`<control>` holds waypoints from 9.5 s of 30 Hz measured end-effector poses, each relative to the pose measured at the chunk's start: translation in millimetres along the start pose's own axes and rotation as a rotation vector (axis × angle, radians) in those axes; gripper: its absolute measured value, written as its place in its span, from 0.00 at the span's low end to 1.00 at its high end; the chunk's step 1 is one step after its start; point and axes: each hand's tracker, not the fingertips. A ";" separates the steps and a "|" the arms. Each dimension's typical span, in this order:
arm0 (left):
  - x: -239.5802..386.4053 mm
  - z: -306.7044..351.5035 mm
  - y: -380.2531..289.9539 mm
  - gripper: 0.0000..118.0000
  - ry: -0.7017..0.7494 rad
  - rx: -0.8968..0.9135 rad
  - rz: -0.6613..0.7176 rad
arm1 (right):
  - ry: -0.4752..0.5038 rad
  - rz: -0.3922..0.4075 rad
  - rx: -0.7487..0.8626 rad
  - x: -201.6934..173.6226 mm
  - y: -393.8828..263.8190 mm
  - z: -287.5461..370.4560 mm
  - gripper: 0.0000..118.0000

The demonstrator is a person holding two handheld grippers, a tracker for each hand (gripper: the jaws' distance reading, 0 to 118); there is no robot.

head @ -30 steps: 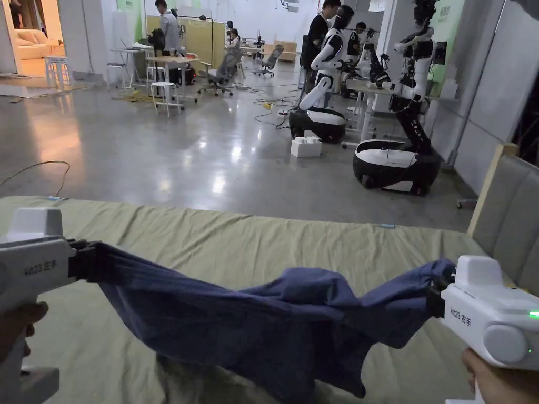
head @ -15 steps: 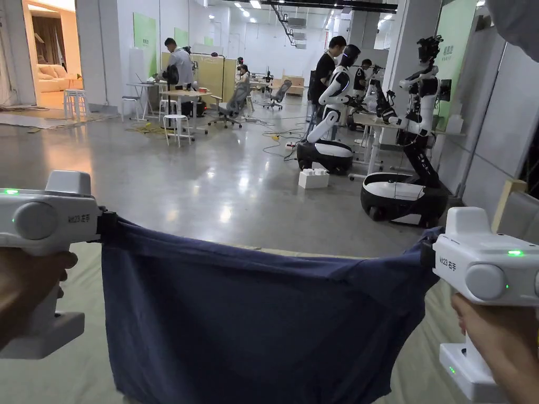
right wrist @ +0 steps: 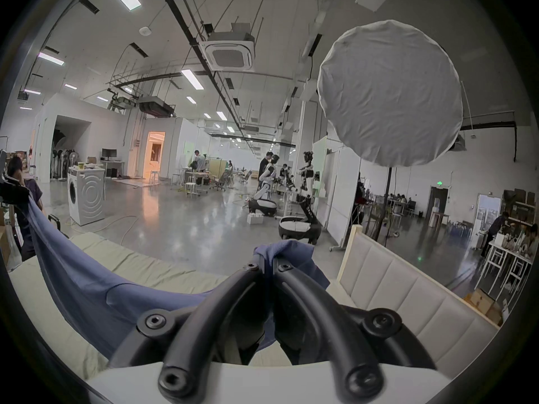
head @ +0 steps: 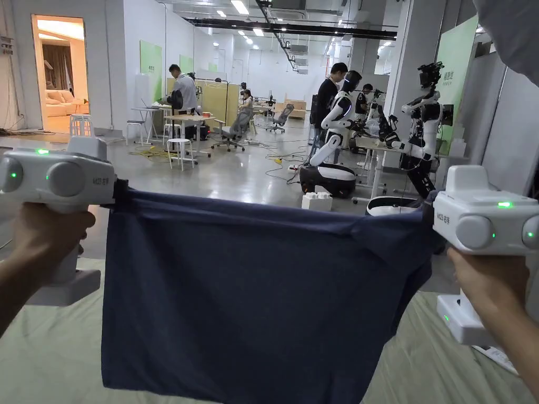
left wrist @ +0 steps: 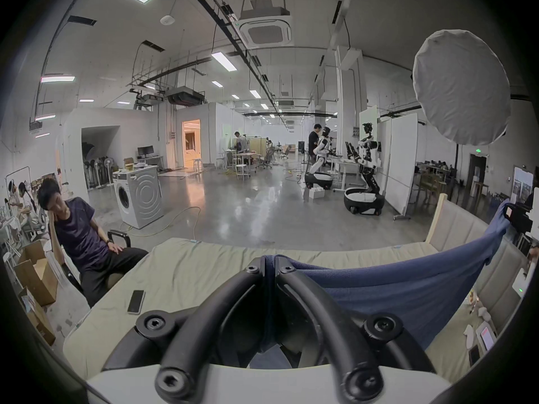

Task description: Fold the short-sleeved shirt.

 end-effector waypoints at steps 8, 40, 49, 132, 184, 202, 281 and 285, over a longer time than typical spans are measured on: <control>7.4 -14.7 45.5 0.05 0.036 0.067 -0.013 | -0.040 0.006 0.074 3.5 42.4 -23.1 0.04; -2.3 72.2 -222.4 0.05 -0.061 -0.115 -0.025 | 0.008 0.072 -0.071 -13.1 -161.6 128.7 0.04; -21.7 162.2 -325.9 0.05 -0.094 -0.215 0.041 | 0.047 0.117 -0.189 -15.2 -234.9 231.7 0.04; 4.0 -55.1 -342.5 0.01 -0.103 -0.455 0.041 | 0.106 -0.088 -0.193 -105.1 -306.0 213.6 0.01; 28.1 -167.6 -345.5 0.03 -0.036 -0.583 -0.110 | 0.183 -0.014 -0.869 -47.7 -429.6 -145.7 0.03; 20.0 -59.7 -196.2 0.03 -0.039 -0.309 -0.035 | 0.096 -0.071 -0.389 -0.2 -219.6 -42.9 0.02; -41.6 189.5 -303.8 0.03 -0.042 -0.159 -0.005 | 0.100 0.018 -0.216 16.1 -237.5 254.3 0.02; -51.2 219.9 -352.5 0.03 -0.041 -0.236 0.042 | 0.119 0.033 -0.323 6.7 -279.1 295.3 0.02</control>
